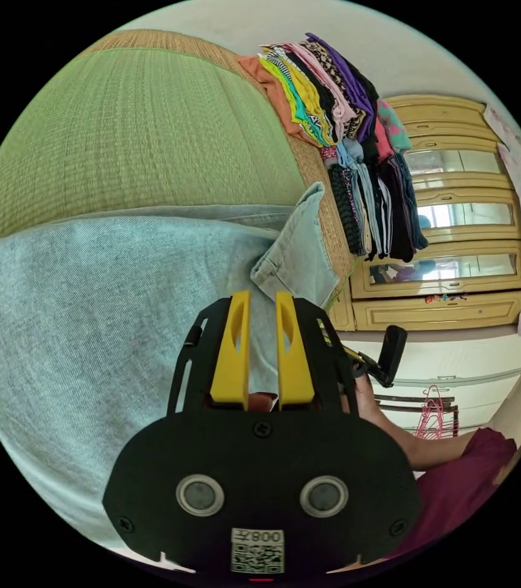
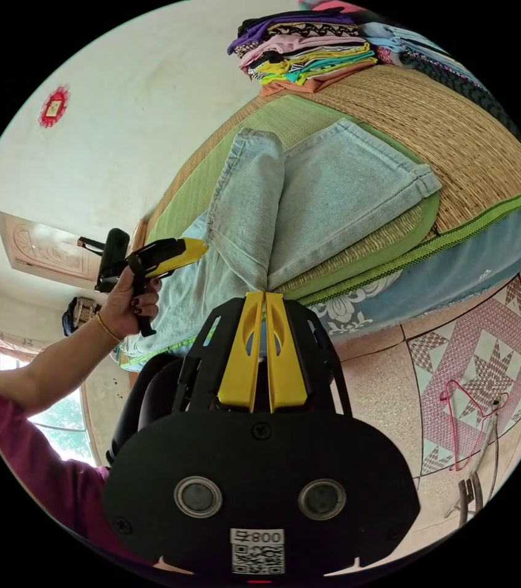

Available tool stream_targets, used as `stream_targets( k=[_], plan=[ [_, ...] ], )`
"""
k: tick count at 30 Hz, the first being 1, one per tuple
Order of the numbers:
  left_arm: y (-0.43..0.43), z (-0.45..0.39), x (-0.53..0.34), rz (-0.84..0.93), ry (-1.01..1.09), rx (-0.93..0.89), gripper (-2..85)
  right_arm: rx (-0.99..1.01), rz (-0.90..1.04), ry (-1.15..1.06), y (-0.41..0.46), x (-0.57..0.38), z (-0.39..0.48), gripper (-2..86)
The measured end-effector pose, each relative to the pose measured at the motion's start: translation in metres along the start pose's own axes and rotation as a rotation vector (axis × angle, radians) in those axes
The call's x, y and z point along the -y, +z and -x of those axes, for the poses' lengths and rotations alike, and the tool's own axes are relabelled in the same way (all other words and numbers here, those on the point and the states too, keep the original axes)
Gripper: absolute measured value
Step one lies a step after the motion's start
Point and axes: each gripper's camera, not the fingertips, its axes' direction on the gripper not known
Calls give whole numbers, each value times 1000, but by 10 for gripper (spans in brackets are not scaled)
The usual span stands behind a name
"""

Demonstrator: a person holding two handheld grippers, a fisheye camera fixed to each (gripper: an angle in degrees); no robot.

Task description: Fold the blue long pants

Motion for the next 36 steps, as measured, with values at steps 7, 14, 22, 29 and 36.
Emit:
stream_targets(
  k=[7, 14, 22, 29, 36],
  plan=[
    [-4, 19, 27, -12, -44, -79, 38, 22, -10, -15, -10, -9, 9, 5],
    [-24, -2, 52, -40, 23, -153, 15, -2, -35, -36, -38, -22, 36, 30],
    [-26, -72, 92, 26, 182, -203, 13, -209, -224, -292, -92, -8, 139, 81],
    [-27, -124, 127, 78, 245, -185, 16, -274, -182, -370, -61, 19, 173, 81],
    [-44, -172, 162, 89, 360, -179, 36, -327, -224, -299, -81, 10, 158, 16]
  ],
)
